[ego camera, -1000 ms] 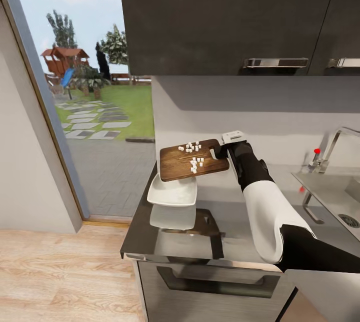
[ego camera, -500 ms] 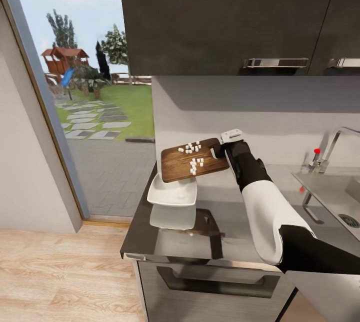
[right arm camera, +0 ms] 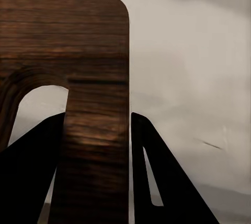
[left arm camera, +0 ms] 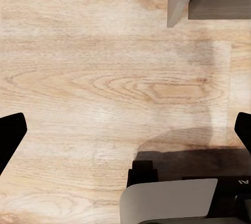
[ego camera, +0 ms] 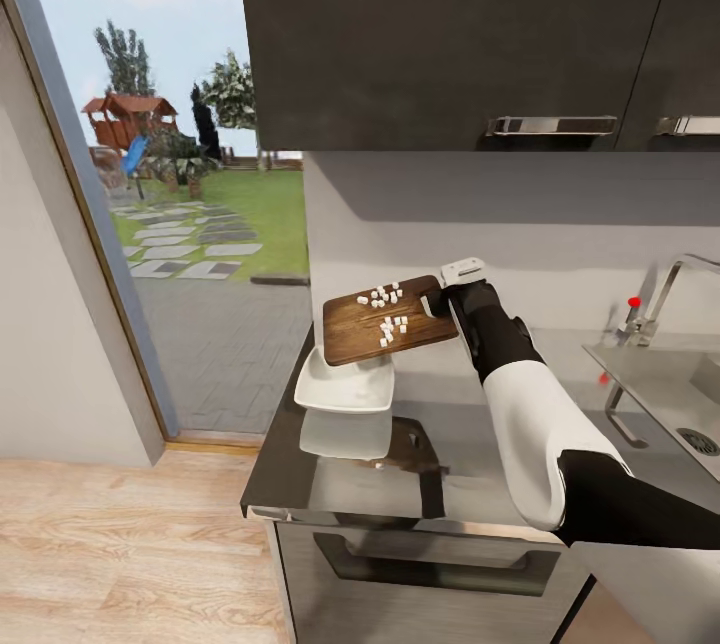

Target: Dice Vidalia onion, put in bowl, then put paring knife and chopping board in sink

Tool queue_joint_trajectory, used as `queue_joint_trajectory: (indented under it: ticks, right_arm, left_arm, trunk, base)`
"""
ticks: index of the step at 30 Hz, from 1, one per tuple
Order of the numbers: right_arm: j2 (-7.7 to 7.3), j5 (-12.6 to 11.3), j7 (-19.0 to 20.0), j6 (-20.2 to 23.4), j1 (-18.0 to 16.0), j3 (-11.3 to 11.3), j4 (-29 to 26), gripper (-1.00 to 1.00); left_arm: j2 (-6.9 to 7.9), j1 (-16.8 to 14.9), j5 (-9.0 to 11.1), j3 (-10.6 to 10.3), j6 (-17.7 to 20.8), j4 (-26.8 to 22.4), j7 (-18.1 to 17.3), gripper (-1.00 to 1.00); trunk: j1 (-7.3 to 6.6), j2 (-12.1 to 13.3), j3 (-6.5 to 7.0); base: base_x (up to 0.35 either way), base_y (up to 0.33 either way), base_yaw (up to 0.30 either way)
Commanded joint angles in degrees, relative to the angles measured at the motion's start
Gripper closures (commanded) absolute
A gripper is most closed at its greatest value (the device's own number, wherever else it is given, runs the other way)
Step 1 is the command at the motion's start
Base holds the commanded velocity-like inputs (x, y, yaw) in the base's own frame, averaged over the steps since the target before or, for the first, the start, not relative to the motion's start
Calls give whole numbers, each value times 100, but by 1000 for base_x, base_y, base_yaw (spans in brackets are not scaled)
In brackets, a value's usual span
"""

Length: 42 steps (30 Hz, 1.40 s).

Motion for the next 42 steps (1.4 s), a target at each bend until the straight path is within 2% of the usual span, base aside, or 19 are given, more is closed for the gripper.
queue_joint_trajectory:
  ticks: [1,8,26,42]
  right_arm:
    - [8,57,60,16,-5,-13,-9,100]
    - [8,61,59,140,-5,305,-16,100]
    - [8,73,51,304,-5,408,-29,100]
    - [8,80,58,508,-5,636,-317,100]
  left_arm:
    - [-3,-9,51,-49,-39,22,1,-100]
    - [-3,-9,52,-49,-39,22,1,-100]
    - [-3,-9,51,-49,-39,22,1,-100]
    - [-12,-9,51,-49,-39,22,1,-100]
  trunk:
    - [0,-4,-7]
    - [0,-4,-7]
    - [0,-4,-7]
    - [0,-4,-7]
  base:
    - [0,0,0]
    - [0,0,0]
    - [0,0,0]
    - [0,0,0]
